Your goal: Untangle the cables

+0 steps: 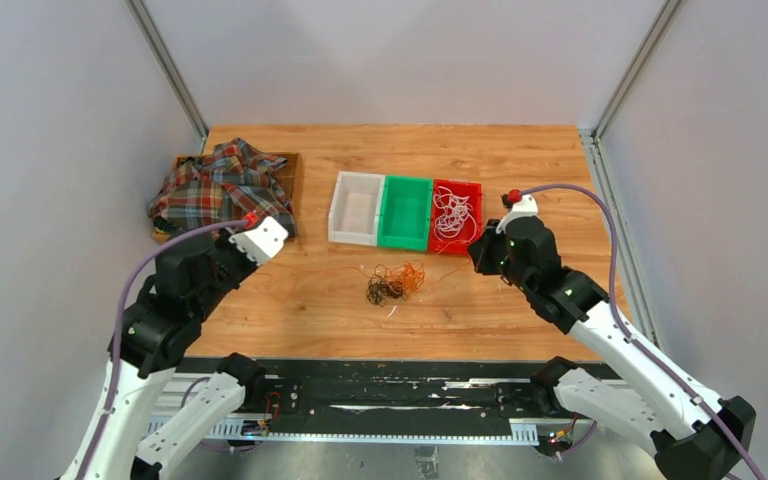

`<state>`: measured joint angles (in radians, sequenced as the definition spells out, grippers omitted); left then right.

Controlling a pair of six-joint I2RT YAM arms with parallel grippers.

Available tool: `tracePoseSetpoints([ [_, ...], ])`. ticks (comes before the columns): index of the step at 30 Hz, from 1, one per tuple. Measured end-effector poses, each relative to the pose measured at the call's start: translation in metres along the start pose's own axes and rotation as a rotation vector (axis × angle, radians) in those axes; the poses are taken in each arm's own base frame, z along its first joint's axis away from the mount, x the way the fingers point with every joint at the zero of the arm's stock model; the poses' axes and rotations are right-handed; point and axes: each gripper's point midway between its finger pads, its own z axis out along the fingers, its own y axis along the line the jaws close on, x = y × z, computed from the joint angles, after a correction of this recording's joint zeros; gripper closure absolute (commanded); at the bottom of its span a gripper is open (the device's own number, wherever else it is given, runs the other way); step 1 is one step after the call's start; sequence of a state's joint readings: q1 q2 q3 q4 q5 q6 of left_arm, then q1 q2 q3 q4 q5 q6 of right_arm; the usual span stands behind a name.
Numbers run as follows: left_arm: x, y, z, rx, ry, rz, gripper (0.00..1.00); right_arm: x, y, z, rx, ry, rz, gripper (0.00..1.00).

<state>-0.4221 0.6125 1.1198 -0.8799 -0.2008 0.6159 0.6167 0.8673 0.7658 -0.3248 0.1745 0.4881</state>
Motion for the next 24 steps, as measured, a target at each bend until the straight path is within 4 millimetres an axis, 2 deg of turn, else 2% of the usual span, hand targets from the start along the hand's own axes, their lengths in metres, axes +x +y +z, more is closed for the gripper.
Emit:
tracePoseSetpoints([
  [1, 0.005, -0.007, 0.004, 0.022, 0.013, 0.002, 0.99, -0.006, 0.004, -0.002, -0.017, -0.015, 0.005, 0.99],
  [2, 0.011, -0.015, 0.008, 0.047, 0.029, 0.006, 0.92, -0.009, 0.007, -0.004, -0.039, -0.025, 0.008, 0.99],
  [3, 0.017, -0.023, 0.011, 0.073, 0.042, 0.008, 0.81, -0.012, 0.013, -0.007, -0.068, -0.034, 0.009, 0.99],
  [5, 0.026, -0.037, 0.013, 0.121, 0.054, 0.004, 0.29, -0.017, 0.028, -0.013, -0.155, -0.047, 0.012, 0.99],
  [6, 0.028, -0.043, 0.013, 0.144, 0.055, 0.005, 0.08, -0.019, 0.036, -0.015, -0.199, -0.052, 0.012, 0.99],
  [7, 0.030, -0.050, 0.012, 0.168, 0.051, -0.005, 0.01, -0.022, 0.046, -0.018, -0.249, -0.055, 0.011, 0.99],
  [10, 0.027, -0.068, 0.003, 0.255, 0.016, -0.052, 0.02, -0.030, 0.073, -0.027, -0.388, -0.051, 0.006, 0.99],
  [13, 0.015, -0.082, -0.008, 0.354, -0.035, -0.078, 0.02, -0.044, 0.104, -0.039, -0.536, -0.039, 0.001, 0.99],
  [15, -0.002, -0.084, -0.017, 0.408, -0.079, -0.098, 0.02, -0.052, 0.122, -0.045, -0.621, -0.036, -0.003, 0.99],
  [17, -0.031, -0.081, -0.026, 0.471, -0.149, -0.117, 0.01, -0.058, 0.141, -0.052, -0.700, -0.024, -0.014, 0.99],
  [19, -0.057, -0.078, -0.029, 0.525, -0.214, -0.126, 0.03, -0.060, 0.158, -0.057, -0.771, -0.006, -0.030, 0.99],
  [21, -0.083, -0.080, -0.027, 0.599, -0.271, -0.134, 0.07, -0.056, 0.177, -0.063, -0.850, 0.028, -0.052, 0.99],
  [24, -0.102, -0.094, -0.009, 0.712, -0.300, -0.152, 0.10, -0.048, 0.198, -0.068, -0.947, 0.086, -0.078, 0.99],
])
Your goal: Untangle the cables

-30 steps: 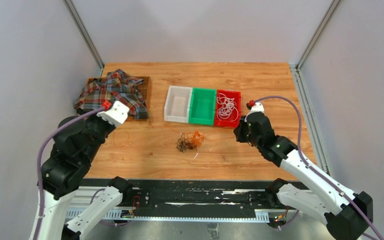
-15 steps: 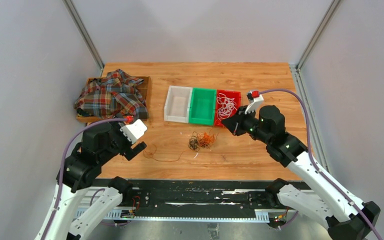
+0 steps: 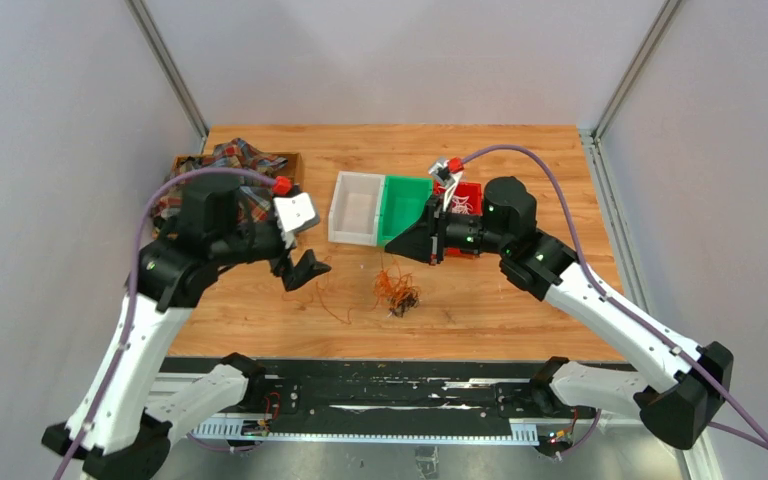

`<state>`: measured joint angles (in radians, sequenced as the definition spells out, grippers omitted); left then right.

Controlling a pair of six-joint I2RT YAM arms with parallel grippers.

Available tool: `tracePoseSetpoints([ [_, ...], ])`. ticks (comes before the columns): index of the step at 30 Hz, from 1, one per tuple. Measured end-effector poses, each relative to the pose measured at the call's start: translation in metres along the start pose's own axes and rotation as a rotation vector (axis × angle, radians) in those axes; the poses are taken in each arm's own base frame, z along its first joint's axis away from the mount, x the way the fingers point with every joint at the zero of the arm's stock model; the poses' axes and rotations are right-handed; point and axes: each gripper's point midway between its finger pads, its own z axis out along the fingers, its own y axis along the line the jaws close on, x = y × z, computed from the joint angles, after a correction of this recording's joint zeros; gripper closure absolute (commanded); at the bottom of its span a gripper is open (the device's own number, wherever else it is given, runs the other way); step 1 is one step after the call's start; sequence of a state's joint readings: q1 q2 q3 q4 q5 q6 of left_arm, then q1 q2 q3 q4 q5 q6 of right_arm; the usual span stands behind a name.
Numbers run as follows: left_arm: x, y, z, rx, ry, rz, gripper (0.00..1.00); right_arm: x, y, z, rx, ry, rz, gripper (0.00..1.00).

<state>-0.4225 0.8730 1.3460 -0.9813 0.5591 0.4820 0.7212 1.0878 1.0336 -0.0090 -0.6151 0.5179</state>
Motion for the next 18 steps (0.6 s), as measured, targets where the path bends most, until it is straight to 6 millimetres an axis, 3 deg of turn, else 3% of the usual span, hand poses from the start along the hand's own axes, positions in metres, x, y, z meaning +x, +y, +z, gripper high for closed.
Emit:
tracePoseSetpoints([
  [5, 0.006, -0.006, 0.048, 0.175, -0.004, -0.067, 0.13, 0.008, 0.014, 0.013, -0.106, 0.074, 0.006, 0.99],
  [10, 0.001, -0.031, 0.063, 0.327, -0.041, -0.079, 0.19, 0.008, 0.020, 0.024, -0.186, 0.112, 0.004, 0.99],
  [17, -0.005, -0.044, 0.072, 0.420, -0.075, -0.063, 0.47, 0.018, 0.023, 0.037, -0.258, 0.172, 0.025, 0.99],
  [18, -0.004, -0.044, 0.074, 0.423, -0.073, -0.064, 0.55, 0.018, 0.024, 0.037, -0.264, 0.174, 0.027, 0.99],
])
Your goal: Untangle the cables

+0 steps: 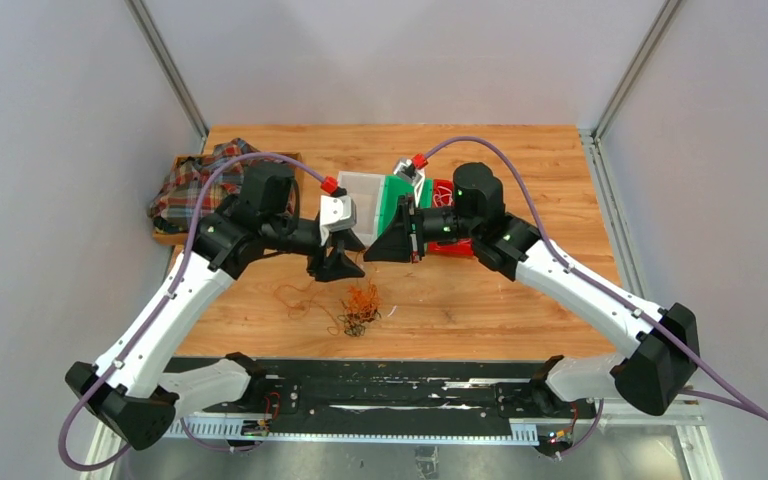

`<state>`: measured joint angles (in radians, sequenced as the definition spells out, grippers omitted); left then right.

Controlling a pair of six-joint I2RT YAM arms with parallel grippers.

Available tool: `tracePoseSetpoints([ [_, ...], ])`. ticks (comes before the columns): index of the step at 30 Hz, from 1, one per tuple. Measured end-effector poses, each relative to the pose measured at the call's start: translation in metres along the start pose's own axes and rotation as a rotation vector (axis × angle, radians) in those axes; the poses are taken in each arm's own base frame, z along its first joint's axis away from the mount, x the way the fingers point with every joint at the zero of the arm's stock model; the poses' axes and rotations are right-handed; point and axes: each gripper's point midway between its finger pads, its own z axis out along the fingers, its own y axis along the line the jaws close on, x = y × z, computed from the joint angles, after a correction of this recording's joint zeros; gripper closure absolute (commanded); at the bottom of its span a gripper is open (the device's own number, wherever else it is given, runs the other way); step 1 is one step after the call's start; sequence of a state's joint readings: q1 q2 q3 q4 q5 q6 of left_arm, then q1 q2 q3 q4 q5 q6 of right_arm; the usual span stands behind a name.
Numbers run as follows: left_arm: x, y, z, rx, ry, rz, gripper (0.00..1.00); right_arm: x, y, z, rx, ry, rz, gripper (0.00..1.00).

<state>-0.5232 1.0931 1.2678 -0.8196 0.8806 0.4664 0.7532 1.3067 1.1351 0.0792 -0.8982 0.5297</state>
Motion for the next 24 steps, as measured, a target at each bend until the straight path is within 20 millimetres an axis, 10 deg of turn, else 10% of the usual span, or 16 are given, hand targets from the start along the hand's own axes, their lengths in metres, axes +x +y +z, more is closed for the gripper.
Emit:
tracePoseSetpoints([
  [7, 0.022, 0.004, 0.009, -0.003, 0.044, -0.051, 0.99, -0.005, 0.014, 0.004, -0.062, -0.013, -0.016, 0.93],
  [14, 0.012, 0.021, 0.002, -0.132, 0.020, -0.063, 0.99, -0.007, 0.009, -0.001, -0.010, -0.071, -0.030, 0.42],
  [24, -0.008, 0.009, -0.012, -0.155, -0.047, -0.046, 0.99, 0.010, -0.044, -0.035, 0.331, -0.233, -0.093, 0.30],
])
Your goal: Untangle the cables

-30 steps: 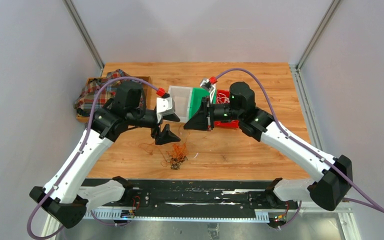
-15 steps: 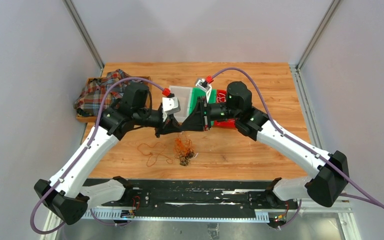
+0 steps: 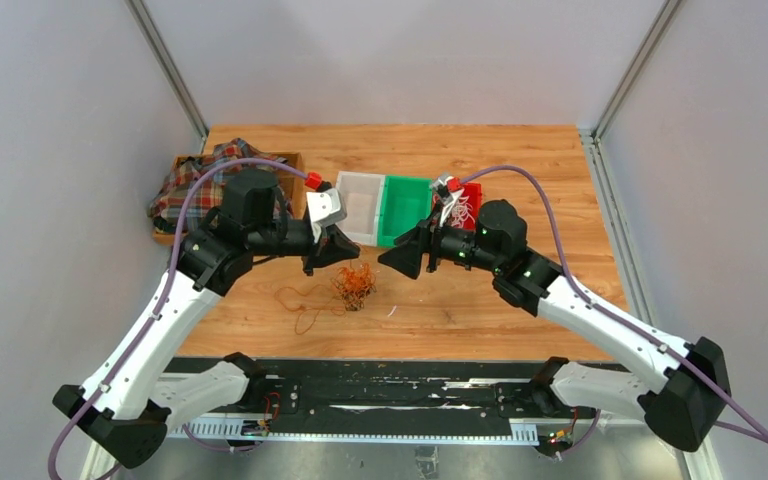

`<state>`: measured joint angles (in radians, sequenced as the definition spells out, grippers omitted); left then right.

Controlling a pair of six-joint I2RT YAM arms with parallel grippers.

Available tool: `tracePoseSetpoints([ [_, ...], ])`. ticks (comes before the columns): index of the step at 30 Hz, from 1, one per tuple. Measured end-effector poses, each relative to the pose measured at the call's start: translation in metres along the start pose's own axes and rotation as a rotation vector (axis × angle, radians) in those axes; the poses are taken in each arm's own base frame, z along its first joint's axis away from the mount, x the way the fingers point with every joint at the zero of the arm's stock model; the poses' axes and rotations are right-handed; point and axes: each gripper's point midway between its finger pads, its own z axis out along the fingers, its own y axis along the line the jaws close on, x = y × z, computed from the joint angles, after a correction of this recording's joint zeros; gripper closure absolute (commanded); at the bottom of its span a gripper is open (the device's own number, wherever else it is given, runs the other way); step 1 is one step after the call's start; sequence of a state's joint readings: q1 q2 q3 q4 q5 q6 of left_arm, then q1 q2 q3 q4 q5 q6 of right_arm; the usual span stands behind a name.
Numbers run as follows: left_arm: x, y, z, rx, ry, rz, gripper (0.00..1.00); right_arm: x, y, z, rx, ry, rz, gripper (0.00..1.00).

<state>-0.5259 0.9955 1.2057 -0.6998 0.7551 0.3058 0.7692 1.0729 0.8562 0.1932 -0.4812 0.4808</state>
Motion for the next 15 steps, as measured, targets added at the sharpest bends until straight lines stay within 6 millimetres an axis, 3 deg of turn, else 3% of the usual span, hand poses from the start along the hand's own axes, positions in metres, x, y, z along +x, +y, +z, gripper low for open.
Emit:
tracePoseSetpoints([
  [4, 0.001, 0.000, 0.001, 0.002, 0.002, -0.008, 0.99, 0.015, -0.015, 0.013, 0.029, 0.034, -0.013, 0.30],
  [15, -0.005, 0.001, 0.002, 0.008, -0.005, -0.029, 0.99, 0.039, 0.017, 0.055, -0.092, 0.047, -0.087, 0.26],
])
